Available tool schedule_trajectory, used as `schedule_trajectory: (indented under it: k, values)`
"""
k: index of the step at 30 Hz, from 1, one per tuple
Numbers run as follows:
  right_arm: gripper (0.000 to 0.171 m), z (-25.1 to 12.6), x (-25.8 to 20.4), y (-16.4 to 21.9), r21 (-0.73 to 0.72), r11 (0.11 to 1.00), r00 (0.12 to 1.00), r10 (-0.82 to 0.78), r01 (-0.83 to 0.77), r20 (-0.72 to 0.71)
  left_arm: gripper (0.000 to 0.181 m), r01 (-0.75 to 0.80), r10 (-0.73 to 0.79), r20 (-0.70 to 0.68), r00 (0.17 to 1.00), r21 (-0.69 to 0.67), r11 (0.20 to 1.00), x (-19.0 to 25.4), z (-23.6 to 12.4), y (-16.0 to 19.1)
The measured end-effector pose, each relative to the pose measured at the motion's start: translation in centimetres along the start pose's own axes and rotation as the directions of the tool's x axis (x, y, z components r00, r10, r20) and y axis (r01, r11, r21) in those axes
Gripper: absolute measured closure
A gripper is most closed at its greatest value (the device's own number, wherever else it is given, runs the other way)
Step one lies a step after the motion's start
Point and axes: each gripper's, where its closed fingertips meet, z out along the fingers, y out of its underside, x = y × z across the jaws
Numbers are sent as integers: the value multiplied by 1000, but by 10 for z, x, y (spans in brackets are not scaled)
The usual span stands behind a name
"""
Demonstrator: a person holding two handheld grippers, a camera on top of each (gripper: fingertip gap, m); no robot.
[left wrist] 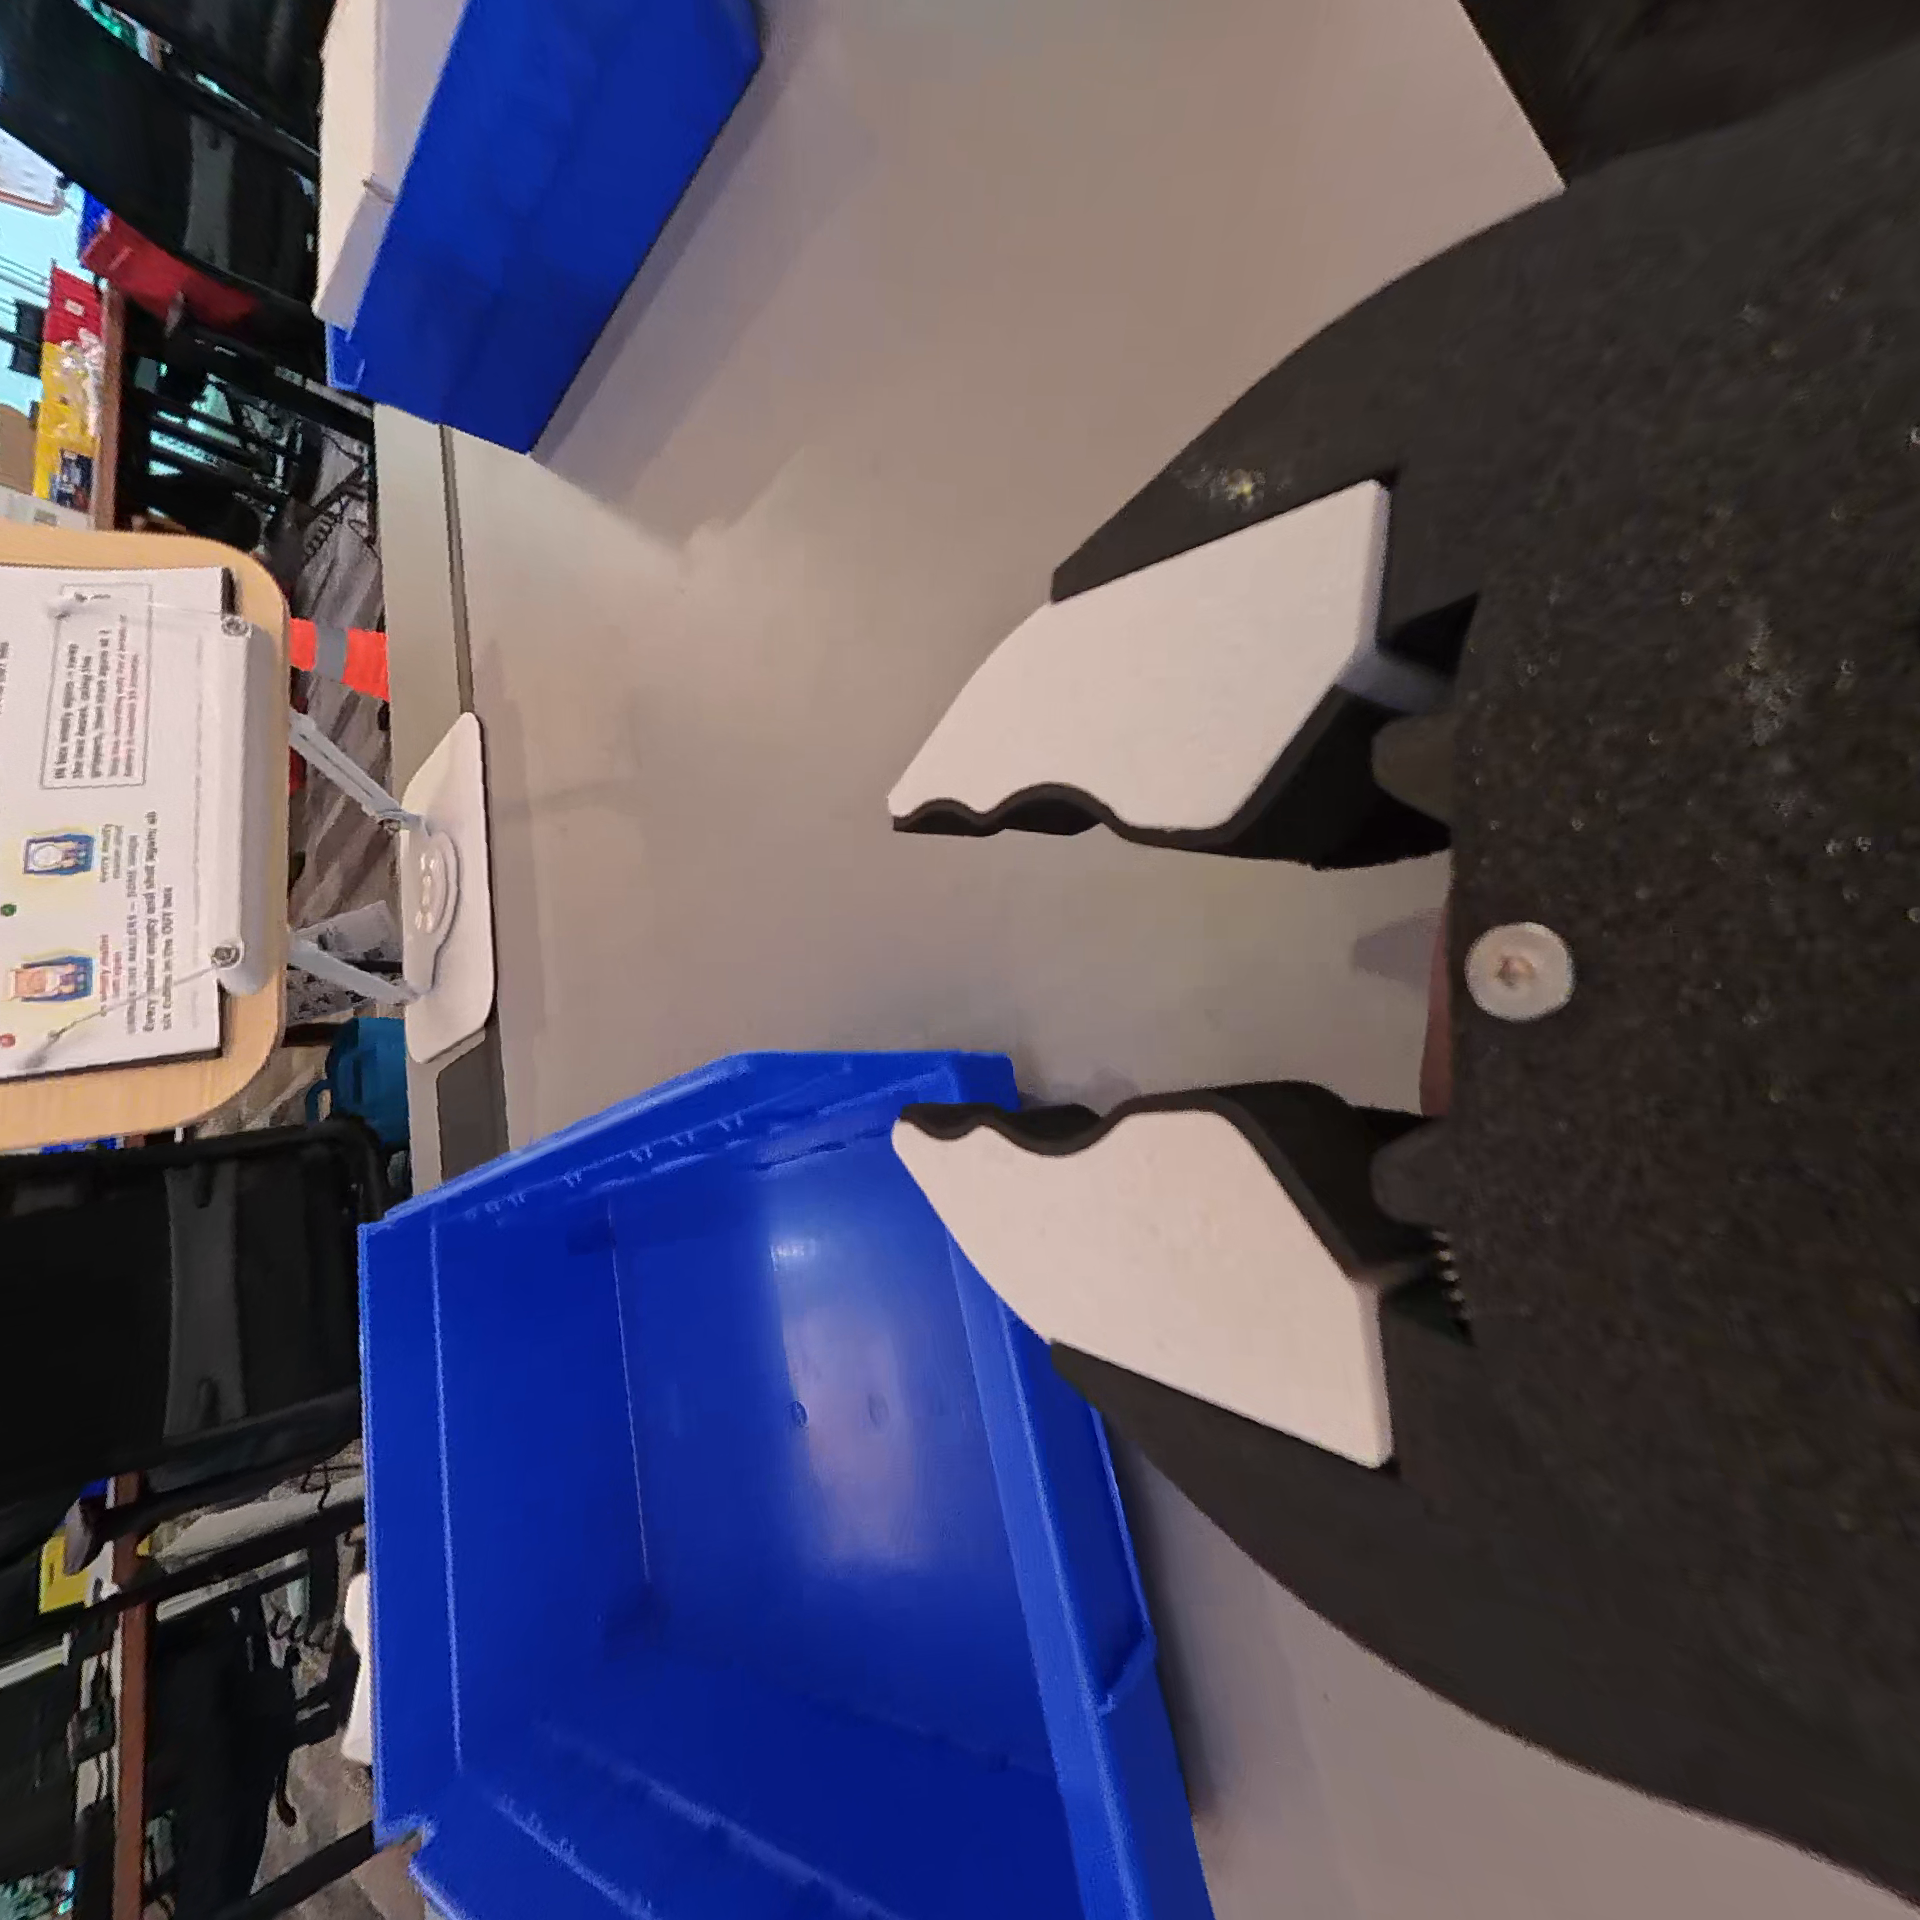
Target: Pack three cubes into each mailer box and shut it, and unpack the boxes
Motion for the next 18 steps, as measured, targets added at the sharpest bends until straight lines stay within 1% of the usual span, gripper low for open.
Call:
schedule_trajectory:
  k: [3, 4, 5, 6, 9, 10, 12, 14, 15, 16, 18]
  values:
    - [141, 6, -10, -4, -6, 1000, 999, -3, 3, 34, 132, 3, -4, -29, 1000, -6, 1000, 11, -1, 2]
    - [134, 9, -21, -6, -8, 1000, 997, -5, 6, 82, 132, 12, -12, -45, 999, -7, 1000, 15, -3, 2]
    - [123, 13, -31, -8, -13, 1000, 994, -24, 25, 104, 132, 17, -17, -62, 998, -12, 1000, 20, -4, 4]
    - [115, 18, -35, -12, -12, 999, 995, -46, 47, 86, 131, 13, -14, -67, 998, -15, 1000, 23, -5, 5]
    - [106, 34, -49, -25, 10, 992, 992, -123, 123, 42, 128, -19, 18, -61, 998, -16, 1000, 28, -5, 6]
    - [104, 41, -51, -26, -2, 990, 989, -143, 144, 31, 127, -24, 23, -63, 998, -20, 1000, 30, -5, 7]
    - [102, 59, -42, -26, -64, 984, 984, -168, 164, -51, 126, -31, 30, -62, 998, -26, 999, 32, -4, 9]
    - [101, 72, -27, -28, -107, 984, 977, -159, 144, -143, 125, -35, 33, -63, 997, -35, 999, 33, -5, 12]
    - [108, 76, -22, -31, -105, 985, 974, -151, 134, -172, 124, -38, 36, -63, 997, -37, 999, 34, -5, 13]
    - [109, 80, -22, -33, -96, 989, 977, -132, 117, -166, 123, -43, 40, -68, 997, -37, 998, 35, -4, 13]
    - [109, 89, -22, -30, -130, 988, 982, -107, 87, -157, 121, -53, 49, -76, 996, -44, 998, 40, -3, 15]
